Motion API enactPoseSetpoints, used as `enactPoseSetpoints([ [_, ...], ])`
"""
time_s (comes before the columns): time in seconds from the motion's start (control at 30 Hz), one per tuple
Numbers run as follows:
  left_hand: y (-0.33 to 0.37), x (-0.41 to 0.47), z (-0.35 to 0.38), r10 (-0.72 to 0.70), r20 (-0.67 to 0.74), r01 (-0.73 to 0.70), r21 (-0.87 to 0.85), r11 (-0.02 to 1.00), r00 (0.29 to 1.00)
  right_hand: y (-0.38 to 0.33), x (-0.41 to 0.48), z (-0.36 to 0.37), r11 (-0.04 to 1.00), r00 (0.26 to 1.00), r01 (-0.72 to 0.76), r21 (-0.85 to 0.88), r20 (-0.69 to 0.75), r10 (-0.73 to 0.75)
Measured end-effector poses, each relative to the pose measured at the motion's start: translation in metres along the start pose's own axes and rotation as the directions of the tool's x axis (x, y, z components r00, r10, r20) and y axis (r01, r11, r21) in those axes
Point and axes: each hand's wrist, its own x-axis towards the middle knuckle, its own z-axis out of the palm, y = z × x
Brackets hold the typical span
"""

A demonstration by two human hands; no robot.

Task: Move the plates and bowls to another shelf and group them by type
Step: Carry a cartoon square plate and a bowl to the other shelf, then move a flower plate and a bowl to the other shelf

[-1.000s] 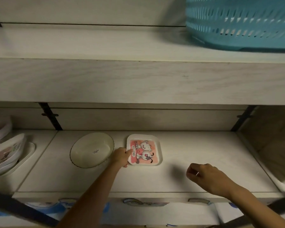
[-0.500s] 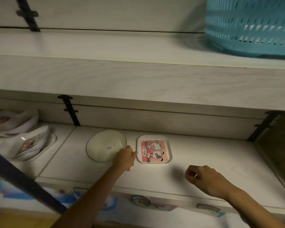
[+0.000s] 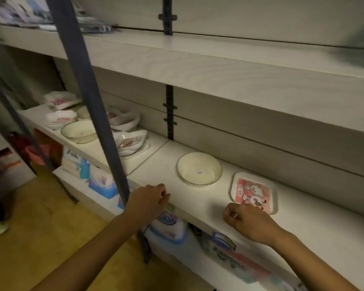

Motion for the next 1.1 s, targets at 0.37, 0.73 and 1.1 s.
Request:
enactPoseSetpoints([
  [0.37, -0.12, -0.045, -0.032, -0.124, -0.141, 0.126, 0.005, 0.992, 0.982, -0.128, 0.056, 0.021, 0.985, 0.986, 0.163, -0.049, 0.028, -0.162],
  [0.73, -0.289, -0.044, -0.084, -0.106, -0.171, 0.11, 0.019, 0.994, 0.98, -0.287, 0.127, 0.068, 0.977, 0.977, 0.211, 0.039, 0.003, -0.211],
  [1.1, -0.424, 0.009, -0.123, -0.128, -0.148, 0.131, 0.008, 0.991, 0.981, -0.394, 0.232, 0.069, 0.977, 0.979, 0.204, 0.056, 0.004, -0.204],
])
